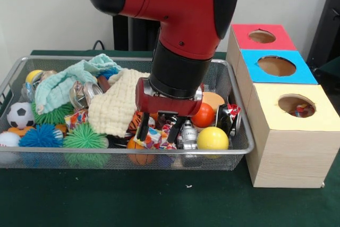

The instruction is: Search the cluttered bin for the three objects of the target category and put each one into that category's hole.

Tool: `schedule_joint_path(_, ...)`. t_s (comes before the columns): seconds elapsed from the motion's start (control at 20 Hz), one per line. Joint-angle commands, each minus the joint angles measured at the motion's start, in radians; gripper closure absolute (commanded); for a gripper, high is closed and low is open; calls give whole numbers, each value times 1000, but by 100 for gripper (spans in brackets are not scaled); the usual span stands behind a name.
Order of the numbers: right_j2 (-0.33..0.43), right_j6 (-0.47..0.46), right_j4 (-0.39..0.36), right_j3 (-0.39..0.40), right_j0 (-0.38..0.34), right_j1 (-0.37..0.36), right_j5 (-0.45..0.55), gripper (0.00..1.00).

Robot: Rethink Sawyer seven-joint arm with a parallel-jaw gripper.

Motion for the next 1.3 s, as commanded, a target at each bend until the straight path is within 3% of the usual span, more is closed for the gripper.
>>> schedule_joint_path(0.05, 10, -255, 14, 97, -28, 15, 79, 0)
schedule_joint_path(0.85, -50, -164, 21, 68, -4, 126, 151, 0)
schedule_joint_path(1.05, -61, -101, 54, 55, -5, 166, 185, 0)
schedule_joint_path(1.3, -49, -108, 109, 57, -16, 193, 227, 0)
